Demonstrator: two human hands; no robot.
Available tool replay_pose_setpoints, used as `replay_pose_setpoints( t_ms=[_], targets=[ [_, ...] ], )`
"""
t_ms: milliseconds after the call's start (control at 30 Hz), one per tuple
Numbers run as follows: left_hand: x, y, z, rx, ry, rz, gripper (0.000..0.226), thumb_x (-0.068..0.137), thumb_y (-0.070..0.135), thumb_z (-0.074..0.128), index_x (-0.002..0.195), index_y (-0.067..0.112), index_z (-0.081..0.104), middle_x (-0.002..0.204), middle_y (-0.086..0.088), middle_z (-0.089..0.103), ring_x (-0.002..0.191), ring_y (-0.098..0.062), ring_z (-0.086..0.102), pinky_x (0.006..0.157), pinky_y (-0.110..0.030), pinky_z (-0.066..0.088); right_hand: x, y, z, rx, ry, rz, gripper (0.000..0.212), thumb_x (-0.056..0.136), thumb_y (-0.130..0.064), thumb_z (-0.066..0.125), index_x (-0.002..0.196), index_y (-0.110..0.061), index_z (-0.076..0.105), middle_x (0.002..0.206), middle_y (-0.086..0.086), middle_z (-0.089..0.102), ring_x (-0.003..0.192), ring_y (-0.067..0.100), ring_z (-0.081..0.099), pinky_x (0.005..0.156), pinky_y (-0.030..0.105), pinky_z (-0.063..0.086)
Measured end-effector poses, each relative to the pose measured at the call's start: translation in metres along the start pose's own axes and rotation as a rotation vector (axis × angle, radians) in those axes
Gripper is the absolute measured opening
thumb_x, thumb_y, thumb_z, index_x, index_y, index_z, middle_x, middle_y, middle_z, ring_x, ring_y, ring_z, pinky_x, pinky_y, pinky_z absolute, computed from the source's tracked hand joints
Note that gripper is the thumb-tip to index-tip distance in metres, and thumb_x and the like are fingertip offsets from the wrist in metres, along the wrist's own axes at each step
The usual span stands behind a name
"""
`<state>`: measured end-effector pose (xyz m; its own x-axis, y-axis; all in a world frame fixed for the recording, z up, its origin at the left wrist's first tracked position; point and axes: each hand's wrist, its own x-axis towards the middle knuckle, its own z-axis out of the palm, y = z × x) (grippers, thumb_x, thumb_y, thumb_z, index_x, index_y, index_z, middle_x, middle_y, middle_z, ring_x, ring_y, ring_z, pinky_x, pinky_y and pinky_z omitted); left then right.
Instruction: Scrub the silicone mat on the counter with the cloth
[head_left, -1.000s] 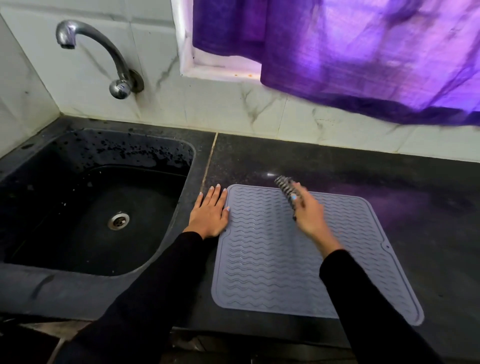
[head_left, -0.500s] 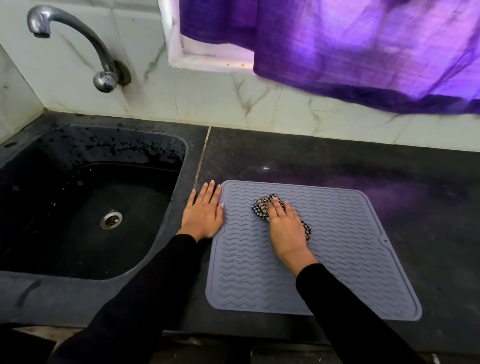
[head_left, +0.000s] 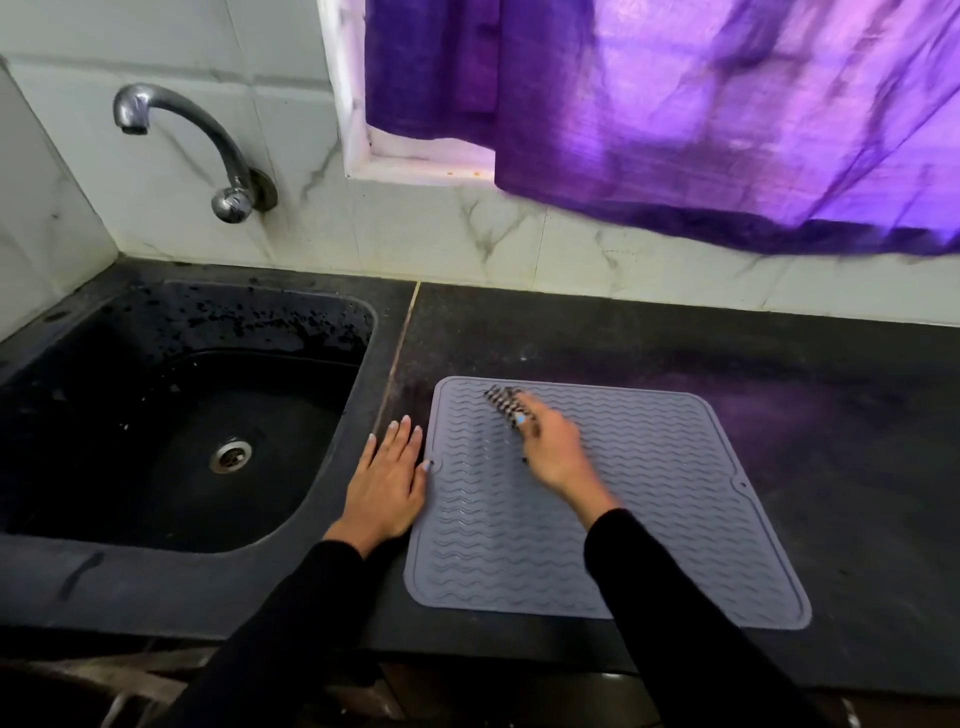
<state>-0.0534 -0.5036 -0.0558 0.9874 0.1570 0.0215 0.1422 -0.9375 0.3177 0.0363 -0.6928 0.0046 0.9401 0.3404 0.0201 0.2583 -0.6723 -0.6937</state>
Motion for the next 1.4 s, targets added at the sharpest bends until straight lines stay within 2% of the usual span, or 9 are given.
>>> replay_pose_setpoints(
  t_ms=[200, 333, 500, 633, 733, 900, 1000, 1133, 1400],
  targets=[
    [-0.016, 0.001, 0.007, 0.082, 0.063, -0.012, 0.079, 0.080, 0.050, -0.009, 0.148, 0.014, 0.012, 0.157, -0.003, 0.006, 0.145, -0.015, 0.000, 0.113, -0.031, -0.010, -0.039, 0.006, 0.063, -0.462, 0.025, -0.199, 0.059, 0.091, -0.030, 0.015, 0.146, -0.009, 0.023, 0.154, 0.009, 0.022, 0.144, 0.025, 0.015, 0.116, 0.034, 0.003],
    [-0.015, 0.003, 0.010, 0.106, 0.078, -0.013, 0.075, 0.082, 0.047, -0.009, 0.148, 0.015, 0.009, 0.157, -0.002, 0.004, 0.145, -0.015, -0.001, 0.113, -0.032, -0.010, -0.029, 0.005, 0.056, -0.502, -0.044, -0.182, 0.059, 0.096, -0.022, 0.035, 0.149, -0.014, 0.011, 0.158, 0.002, 0.009, 0.146, 0.018, 0.005, 0.116, 0.030, 0.000],
    [-0.015, 0.004, 0.009, 0.129, 0.080, -0.016, 0.075, 0.082, 0.045, -0.008, 0.148, 0.015, 0.011, 0.157, -0.003, 0.006, 0.145, -0.016, 0.001, 0.114, -0.034, -0.007, -0.018, 0.003, 0.047, -0.527, -0.132, -0.208, 0.057, 0.094, -0.015, 0.039, 0.148, -0.016, 0.020, 0.157, -0.001, 0.016, 0.145, 0.018, 0.011, 0.118, 0.032, 0.008],
    [-0.016, 0.006, 0.005, 0.088, 0.055, -0.031, 0.080, 0.079, 0.048, -0.011, 0.148, 0.016, 0.011, 0.157, -0.002, 0.005, 0.145, -0.015, -0.001, 0.115, -0.033, -0.007, 0.001, 0.005, 0.026, 0.068, -0.263, -0.015, 0.040, 0.094, -0.009, 0.047, 0.134, -0.012, 0.048, 0.143, 0.004, 0.044, 0.133, 0.019, 0.039, 0.109, 0.025, 0.027],
    [-0.021, 0.005, 0.000, 0.053, 0.008, -0.026, 0.085, 0.074, 0.053, -0.014, 0.148, 0.017, 0.010, 0.157, -0.002, 0.002, 0.144, -0.014, -0.004, 0.114, -0.032, -0.009, 0.009, -0.004, 0.000, 0.559, -0.189, 0.303, 0.030, 0.097, -0.011, 0.043, 0.123, -0.004, 0.057, 0.111, 0.011, 0.061, 0.088, 0.016, 0.057, 0.074, 0.025, 0.044],
    [-0.037, 0.005, 0.003, 0.064, 0.018, 0.012, 0.096, 0.072, 0.065, -0.027, 0.148, 0.018, 0.007, 0.157, -0.002, -0.001, 0.144, -0.013, -0.007, 0.113, -0.030, -0.012, -0.017, -0.012, 0.016, -0.115, -0.083, 0.037, 0.038, 0.093, -0.005, 0.043, 0.129, -0.012, 0.053, 0.128, 0.012, 0.057, 0.117, 0.026, 0.053, 0.096, 0.027, 0.038],
    [-0.038, 0.006, 0.004, 0.094, 0.041, 0.008, 0.088, 0.077, 0.059, -0.023, 0.148, 0.018, 0.007, 0.157, -0.002, 0.000, 0.144, -0.014, -0.006, 0.113, -0.030, -0.012, -0.033, -0.008, 0.043, -0.364, -0.079, -0.057, 0.054, 0.089, 0.000, 0.043, 0.141, -0.011, 0.036, 0.151, 0.009, 0.031, 0.141, 0.025, 0.026, 0.116, 0.031, 0.017],
    [-0.036, 0.007, 0.006, 0.091, 0.058, 0.009, 0.075, 0.082, 0.049, -0.011, 0.148, 0.018, 0.009, 0.157, -0.002, 0.002, 0.145, -0.015, -0.004, 0.114, -0.032, -0.011, -0.038, -0.009, 0.055, -0.537, -0.023, -0.073, 0.059, 0.090, 0.002, 0.033, 0.146, -0.009, 0.019, 0.157, 0.009, 0.011, 0.145, 0.024, 0.006, 0.118, 0.034, 0.003],
    [-0.034, 0.006, 0.009, 0.101, 0.069, 0.004, 0.071, 0.085, 0.047, -0.007, 0.148, 0.018, 0.009, 0.157, -0.002, 0.003, 0.144, -0.014, -0.003, 0.114, -0.033, -0.011, -0.036, -0.014, 0.055, -0.717, -0.112, -0.171, 0.055, 0.095, -0.002, 0.027, 0.147, -0.003, 0.010, 0.157, 0.016, 0.006, 0.145, 0.029, 0.005, 0.118, 0.037, 0.001]
  ],
)
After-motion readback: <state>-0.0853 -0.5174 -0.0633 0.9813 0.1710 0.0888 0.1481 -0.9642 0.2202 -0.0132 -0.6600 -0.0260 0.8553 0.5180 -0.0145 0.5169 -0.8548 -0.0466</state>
